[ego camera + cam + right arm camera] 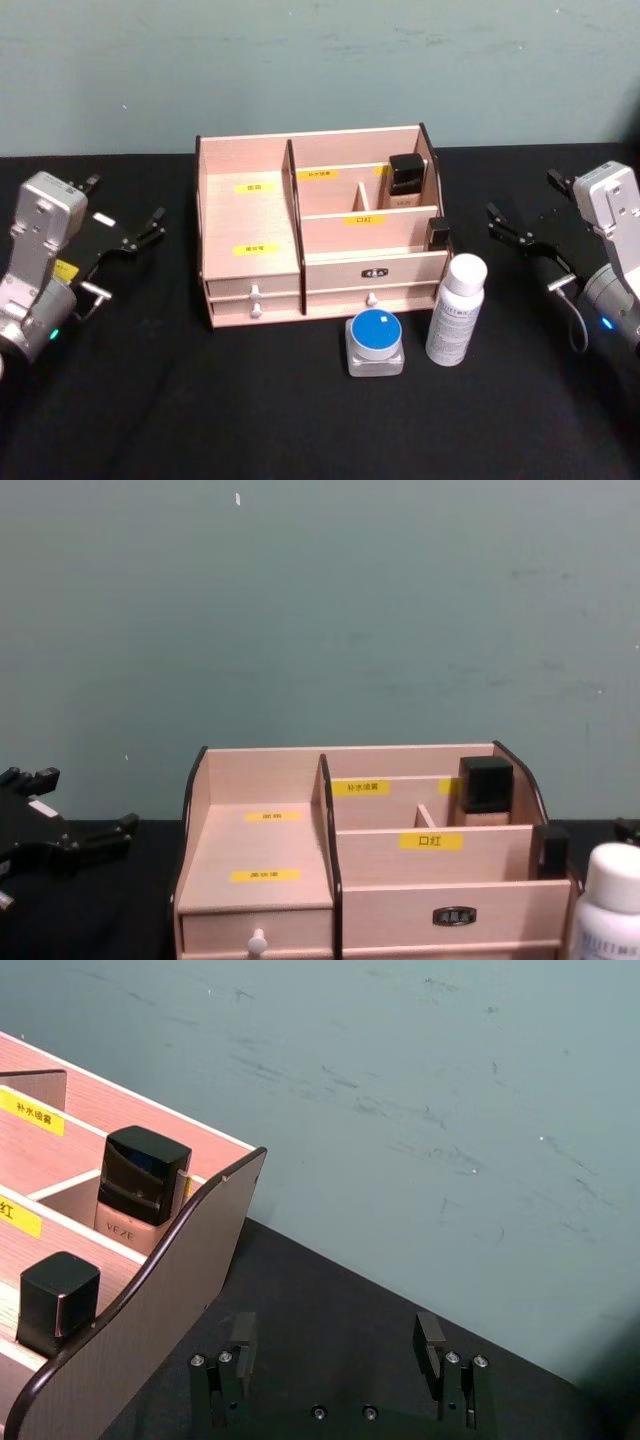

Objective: Pick up the facial cleanser and watermelon frost from the table and place them into the tiered storage box.

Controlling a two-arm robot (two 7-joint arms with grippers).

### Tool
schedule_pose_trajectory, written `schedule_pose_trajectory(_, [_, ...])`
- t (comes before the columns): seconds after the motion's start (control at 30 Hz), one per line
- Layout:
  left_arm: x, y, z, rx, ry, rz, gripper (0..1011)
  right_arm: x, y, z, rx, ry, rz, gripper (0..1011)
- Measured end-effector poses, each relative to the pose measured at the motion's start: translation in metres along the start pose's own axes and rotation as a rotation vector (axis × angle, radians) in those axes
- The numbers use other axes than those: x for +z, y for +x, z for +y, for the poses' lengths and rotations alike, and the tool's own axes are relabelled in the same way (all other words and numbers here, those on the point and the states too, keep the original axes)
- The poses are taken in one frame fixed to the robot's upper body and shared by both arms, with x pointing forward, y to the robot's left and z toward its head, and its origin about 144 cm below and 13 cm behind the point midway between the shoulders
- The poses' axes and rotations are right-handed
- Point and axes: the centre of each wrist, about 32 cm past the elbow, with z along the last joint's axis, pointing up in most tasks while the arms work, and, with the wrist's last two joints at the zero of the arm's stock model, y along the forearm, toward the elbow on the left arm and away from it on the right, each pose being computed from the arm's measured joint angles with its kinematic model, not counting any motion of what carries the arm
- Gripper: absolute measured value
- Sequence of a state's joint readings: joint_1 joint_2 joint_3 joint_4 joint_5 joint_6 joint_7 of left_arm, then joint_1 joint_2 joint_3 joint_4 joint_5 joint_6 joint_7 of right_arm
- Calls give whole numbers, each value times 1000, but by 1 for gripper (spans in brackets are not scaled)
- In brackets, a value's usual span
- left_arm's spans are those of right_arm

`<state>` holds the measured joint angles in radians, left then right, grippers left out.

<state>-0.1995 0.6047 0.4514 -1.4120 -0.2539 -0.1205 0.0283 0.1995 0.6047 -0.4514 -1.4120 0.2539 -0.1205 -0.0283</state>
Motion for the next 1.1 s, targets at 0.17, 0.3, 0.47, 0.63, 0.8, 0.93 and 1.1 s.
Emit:
schedule_pose_trajectory(0.17, [0,0,0,0,0,0,1001,0,0,0,0,0,0,1000])
schedule_pose_trajectory(0.3, [0,0,0,0,0,0,1001,0,0,0,0,0,0,1000])
schedule_pose_trajectory(0.47, [0,0,0,0,0,0,1001,0,0,0,0,0,0,1000])
schedule_pose_trajectory(0.63, [0,0,0,0,0,0,1001,0,0,0,0,0,0,1000])
schedule_pose_trajectory(0.8, [0,0,0,0,0,0,1001,0,0,0,0,0,0,1000])
schedule_pose_trajectory(0.93, [0,0,0,0,0,0,1001,0,0,0,0,0,0,1000])
schedule_pose_trajectory(1.1, [0,0,0,0,0,0,1001,0,0,0,0,0,0,1000])
